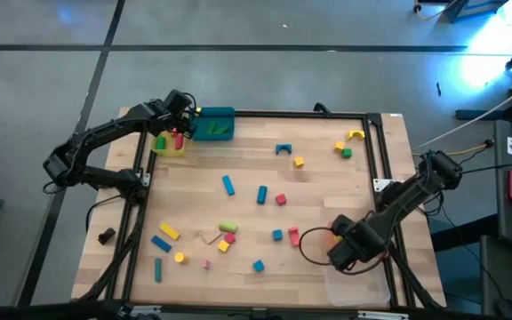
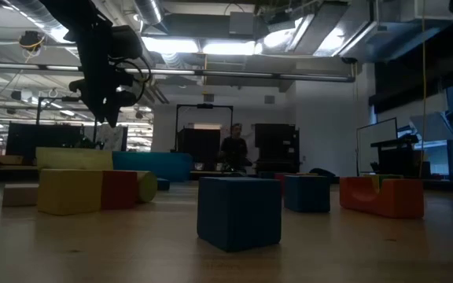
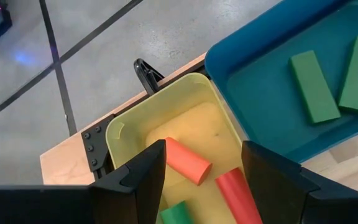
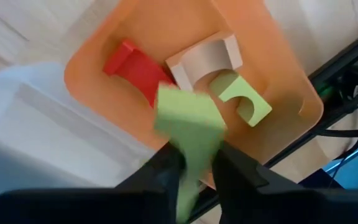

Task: Sort blocks by size
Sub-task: Put the light green arch block into the orange bin, then put the yellow square block into the transparent bin

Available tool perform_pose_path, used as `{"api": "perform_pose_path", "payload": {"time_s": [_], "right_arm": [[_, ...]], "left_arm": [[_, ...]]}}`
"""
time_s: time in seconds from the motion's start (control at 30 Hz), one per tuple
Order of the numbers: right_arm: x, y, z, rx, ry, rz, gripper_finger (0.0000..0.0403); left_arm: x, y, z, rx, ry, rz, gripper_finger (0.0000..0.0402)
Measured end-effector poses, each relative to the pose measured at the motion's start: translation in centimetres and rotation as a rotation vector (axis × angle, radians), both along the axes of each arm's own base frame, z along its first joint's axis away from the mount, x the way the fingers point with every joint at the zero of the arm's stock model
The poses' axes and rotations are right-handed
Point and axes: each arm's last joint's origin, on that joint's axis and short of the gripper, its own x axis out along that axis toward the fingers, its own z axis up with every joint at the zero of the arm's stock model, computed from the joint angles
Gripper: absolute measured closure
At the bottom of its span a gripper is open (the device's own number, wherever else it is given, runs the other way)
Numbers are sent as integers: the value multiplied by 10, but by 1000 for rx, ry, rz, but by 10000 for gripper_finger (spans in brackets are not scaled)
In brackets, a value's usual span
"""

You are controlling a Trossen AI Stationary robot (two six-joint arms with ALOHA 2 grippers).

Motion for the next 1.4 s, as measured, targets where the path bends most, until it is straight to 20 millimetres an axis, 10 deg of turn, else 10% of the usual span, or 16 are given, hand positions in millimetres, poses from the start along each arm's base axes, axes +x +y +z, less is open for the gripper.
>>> {"api": "perform_pose_path", "payload": {"time_s": [0.67,1.4], "right_arm": [[21,-31,0,-17,-44,284,221],[100,-231,1,-129,-384,782,221]], "left_arm": [[-1,-2,3,7,25,-43,206],[28,-42,28,-61,-305,-501,206]]}}
